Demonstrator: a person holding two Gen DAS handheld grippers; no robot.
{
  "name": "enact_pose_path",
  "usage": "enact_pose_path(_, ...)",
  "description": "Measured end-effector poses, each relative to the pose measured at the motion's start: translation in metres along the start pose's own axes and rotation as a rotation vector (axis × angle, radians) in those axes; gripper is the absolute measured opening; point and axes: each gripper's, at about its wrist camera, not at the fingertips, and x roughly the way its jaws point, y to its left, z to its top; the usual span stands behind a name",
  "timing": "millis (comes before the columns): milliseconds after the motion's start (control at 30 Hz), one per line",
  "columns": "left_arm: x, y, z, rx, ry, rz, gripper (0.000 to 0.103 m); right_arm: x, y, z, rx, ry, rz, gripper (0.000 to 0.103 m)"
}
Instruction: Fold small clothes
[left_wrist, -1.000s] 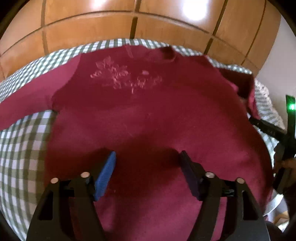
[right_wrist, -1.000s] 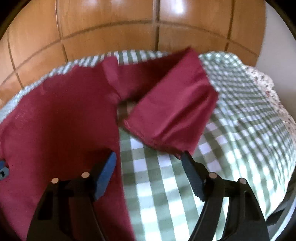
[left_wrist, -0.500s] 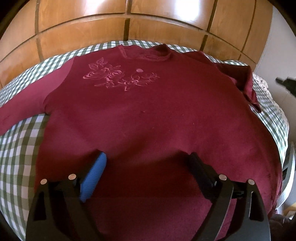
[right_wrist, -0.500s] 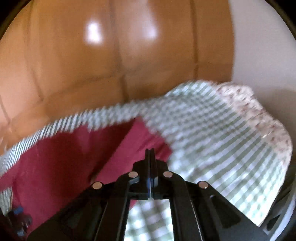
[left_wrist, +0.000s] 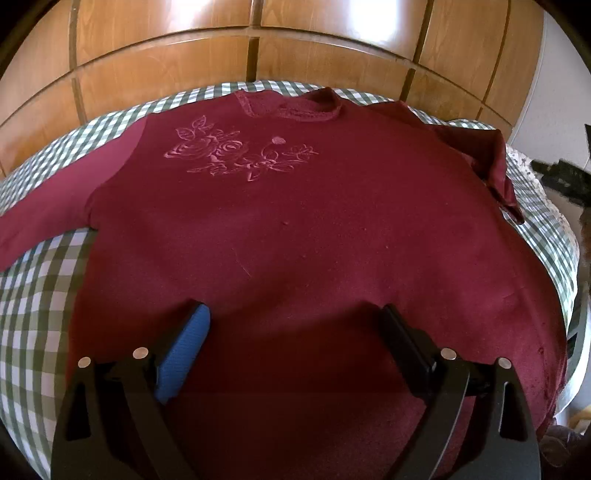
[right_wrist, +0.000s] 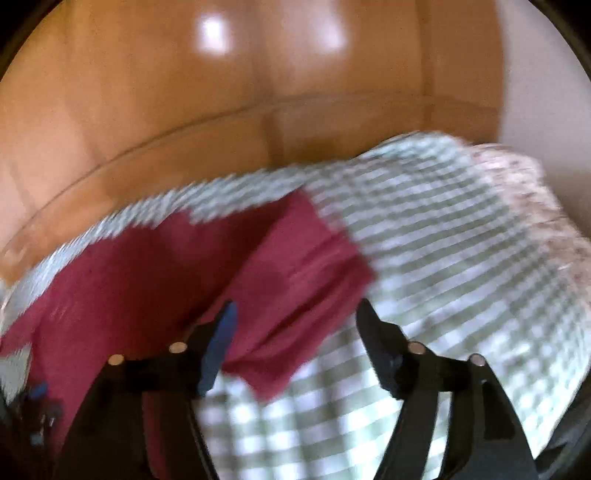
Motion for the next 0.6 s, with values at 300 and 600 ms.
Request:
enact_pose_path(300,0.0,-0.001,-0.001,0.001,-0.007,0.005,0.092,0.047,0.035,-0.017,-0.096,0.113,-0.083,0.007)
enact_pose_path(600,0.001,-0.002,0.0,0.004,-0.008,0.01,0.092,-0.035,-0.062,0.078,0.161,-0.166,-0.171,0.007)
